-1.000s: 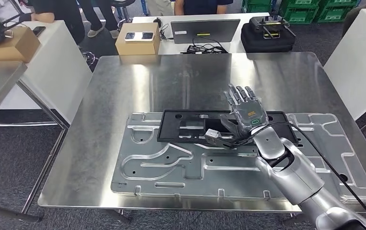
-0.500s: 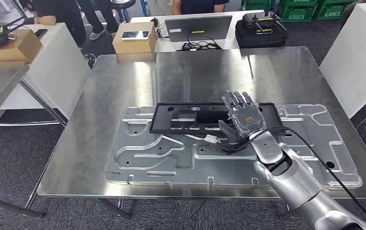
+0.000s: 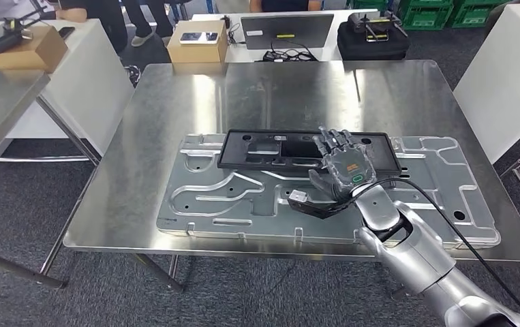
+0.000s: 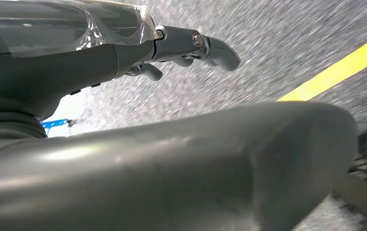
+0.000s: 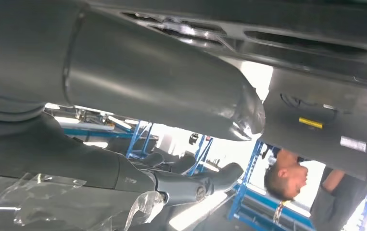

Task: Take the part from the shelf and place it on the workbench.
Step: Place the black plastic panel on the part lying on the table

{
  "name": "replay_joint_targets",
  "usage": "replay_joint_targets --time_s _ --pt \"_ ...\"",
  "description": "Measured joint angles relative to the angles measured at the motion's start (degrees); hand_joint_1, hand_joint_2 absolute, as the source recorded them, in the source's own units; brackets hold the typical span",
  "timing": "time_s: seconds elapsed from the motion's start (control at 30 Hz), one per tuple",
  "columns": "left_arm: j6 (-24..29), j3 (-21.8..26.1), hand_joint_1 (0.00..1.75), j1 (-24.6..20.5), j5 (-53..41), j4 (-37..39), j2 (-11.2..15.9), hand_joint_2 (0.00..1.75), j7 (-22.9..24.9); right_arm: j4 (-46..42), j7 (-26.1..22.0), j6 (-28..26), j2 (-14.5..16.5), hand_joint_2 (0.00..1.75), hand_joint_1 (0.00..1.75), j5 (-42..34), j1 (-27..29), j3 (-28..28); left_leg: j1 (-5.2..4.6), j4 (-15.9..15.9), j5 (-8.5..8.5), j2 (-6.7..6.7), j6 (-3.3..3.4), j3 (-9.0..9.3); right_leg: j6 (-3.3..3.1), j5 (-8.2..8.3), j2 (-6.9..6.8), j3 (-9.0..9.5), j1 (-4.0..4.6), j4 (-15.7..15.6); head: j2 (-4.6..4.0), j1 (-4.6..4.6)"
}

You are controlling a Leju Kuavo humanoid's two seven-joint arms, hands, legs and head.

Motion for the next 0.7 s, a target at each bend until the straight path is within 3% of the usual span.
replay_joint_targets --time_s 0.07,0.13,0.17,0.2,0.23,0.3,0.37,0.4,0.47,0.5,0.57,0.63,0.67,0.7 --pt "-0.02 0.00 0.00 0.08 0.09 0.00 -0.11 0.00 -0.04 0.04 -0.08 -0.05 -0.03 0.00 0.00 0.00 0.02 0.01 0.50 -1.07 0.82 -0.17 -0.08 -0.54 0.31 -4.75 0.09 -2.41 0.13 4.89 0.00 0.02" --pt "-0.03 0.00 0.00 0.14 0.10 0.00 -0.17 0.00 -0.05 0.14 -0.12 -0.08 -0.05 0.00 0.00 0.00 0.29 0.05 0.55 -0.53 1.56 -0.14 -0.17 -2.26 0.57 -10.49 0.12 -5.31 0.13 14.12 0.00 0.02" --pt "-0.04 0.00 0.00 0.18 0.10 0.00 -0.23 0.00 -0.05 0.22 -0.12 -0.08 -0.07 0.00 0.00 0.00 0.47 0.12 0.59 -0.28 1.98 -0.07 -0.34 -3.06 0.72 -11.50 0.11 -6.06 0.11 17.90 0.01 0.02" --pt "-0.04 0.00 0.00 0.21 0.11 0.00 -0.30 0.00 -0.05 0.33 -0.13 -0.08 -0.09 0.00 0.00 0.00 0.62 0.22 0.66 -0.06 2.44 0.03 -0.66 -3.90 0.94 -11.15 0.10 -6.08 0.08 20.25 0.00 0.01" --pt "-0.04 0.00 0.00 0.21 0.12 0.00 -0.36 0.00 -0.05 0.41 -0.13 -0.08 -0.10 0.00 0.00 0.00 0.68 0.33 0.76 0.17 2.88 0.12 -0.98 -4.66 1.18 -9.38 0.10 -4.89 0.04 19.95 0.00 0.01" --pt "-0.03 0.00 0.00 0.23 0.13 0.00 -0.40 0.00 -0.05 0.49 -0.15 -0.08 -0.10 0.00 0.00 0.00 0.68 0.48 0.93 0.79 3.50 0.27 -1.56 -5.96 1.68 -6.29 0.08 0.10 -0.23 14.38 0.01 0.01" --pt "-0.02 0.00 0.00 0.23 0.15 0.01 -0.37 0.00 -0.08 0.49 -0.23 -0.07 0.02 0.00 0.00 0.00 0.53 0.48 0.84 1.46 4.15 0.40 -2.00 -6.85 1.66 -6.36 0.21 6.27 -0.46 5.56 0.01 -0.02" --pt "-0.02 0.00 0.00 0.23 0.16 0.01 -0.34 0.00 -0.10 0.50 -0.27 -0.05 0.09 0.00 0.00 0.00 0.46 0.47 0.72 1.68 4.77 0.43 -2.18 -7.32 1.38 -6.71 0.29 7.94 -0.47 2.67 0.01 -0.02" --pt "-0.03 0.00 0.00 0.23 0.18 0.02 -0.27 0.00 -0.13 0.57 -0.34 0.07 0.14 0.00 0.00 -0.01 0.49 0.48 0.58 1.93 5.89 0.40 -2.53 -8.35 0.67 -6.67 0.37 8.29 -0.62 0.79 -0.01 0.01" --pt "-0.04 0.00 0.00 0.23 0.20 0.03 -0.28 0.00 -0.15 0.61 -0.39 0.14 0.11 0.00 0.00 -0.03 0.56 0.49 0.55 2.64 5.41 0.38 -2.86 -9.06 0.49 -6.46 0.40 7.86 -0.80 0.71 -0.01 0.01" --pt "-0.07 0.00 0.00 0.30 0.26 0.06 -0.29 0.00 -0.19 0.69 -0.50 0.28 0.09 0.00 0.00 -0.10 0.69 0.50 0.95 7.88 1.44 0.38 -3.95 -11.53 0.03 -6.12 0.36 7.12 -1.27 0.22 -0.01 -0.01" --pt "-0.11 0.00 0.00 0.37 0.32 0.07 -0.37 0.00 -0.22 0.79 -0.55 0.39 0.14 0.00 0.00 -0.17 0.77 0.51 1.71 17.21 -3.78 0.40 -5.08 -14.85 -0.40 -5.67 0.21 6.40 -1.28 0.08 -0.01 -0.02" --pt "-0.17 0.00 0.00 0.39 0.35 0.07 -0.40 0.00 -0.24 0.86 -0.57 0.48 0.13 0.00 0.00 -0.18 0.85 0.53 2.00 20.92 -5.14 0.41 -5.36 -15.83 -0.46 -5.44 0.12 6.13 -1.26 0.09 -0.01 -0.02" --pt "-0.26 0.00 0.00 0.38 0.38 0.07 -0.43 0.00 -0.26 0.95 -0.60 0.55 0.09 0.00 0.00 -0.20 0.98 0.56 2.16 22.51 -5.26 0.41 -5.43 -15.82 -0.47 -5.19 0.04 5.91 -1.21 0.10 -0.01 -0.02"
